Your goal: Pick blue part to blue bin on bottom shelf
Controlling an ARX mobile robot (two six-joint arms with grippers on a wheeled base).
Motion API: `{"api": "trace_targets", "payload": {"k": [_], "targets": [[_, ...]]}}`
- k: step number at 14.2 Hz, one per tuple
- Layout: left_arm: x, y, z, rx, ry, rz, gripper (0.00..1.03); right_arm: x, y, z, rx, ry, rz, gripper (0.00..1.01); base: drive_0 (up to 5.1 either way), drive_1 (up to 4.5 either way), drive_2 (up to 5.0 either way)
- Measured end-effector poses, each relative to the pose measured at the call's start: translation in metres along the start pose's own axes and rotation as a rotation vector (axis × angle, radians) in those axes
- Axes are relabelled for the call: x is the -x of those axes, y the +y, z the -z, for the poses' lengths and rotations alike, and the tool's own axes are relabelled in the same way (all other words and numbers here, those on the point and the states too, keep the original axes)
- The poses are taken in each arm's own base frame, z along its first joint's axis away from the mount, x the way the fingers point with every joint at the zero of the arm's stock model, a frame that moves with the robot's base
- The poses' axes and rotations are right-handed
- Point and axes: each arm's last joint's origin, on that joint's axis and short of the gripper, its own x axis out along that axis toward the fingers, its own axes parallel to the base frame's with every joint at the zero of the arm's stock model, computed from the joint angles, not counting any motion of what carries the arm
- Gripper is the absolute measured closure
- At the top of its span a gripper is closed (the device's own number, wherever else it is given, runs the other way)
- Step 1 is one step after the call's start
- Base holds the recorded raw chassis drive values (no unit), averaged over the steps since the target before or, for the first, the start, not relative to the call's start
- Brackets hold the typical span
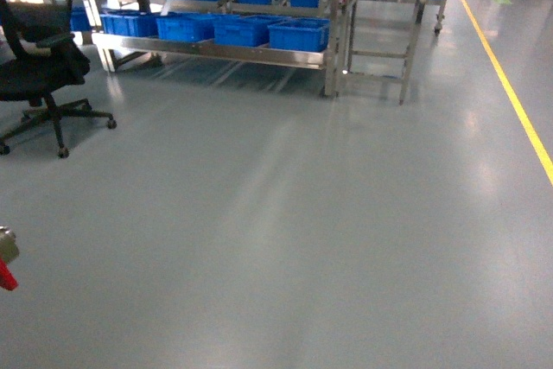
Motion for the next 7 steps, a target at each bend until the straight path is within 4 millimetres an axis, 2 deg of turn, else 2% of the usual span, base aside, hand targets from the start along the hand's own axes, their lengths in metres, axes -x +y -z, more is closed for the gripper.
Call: {"api": "trace_targets", "payload": {"k": [7], "targets": [[0.0,0.0,0.0,0.0,0.0,0.0,0.6,0.0,0.0,0.0,0.0,0.0,0.0,0.03,-1.5,-1.54,-1.5]]}}
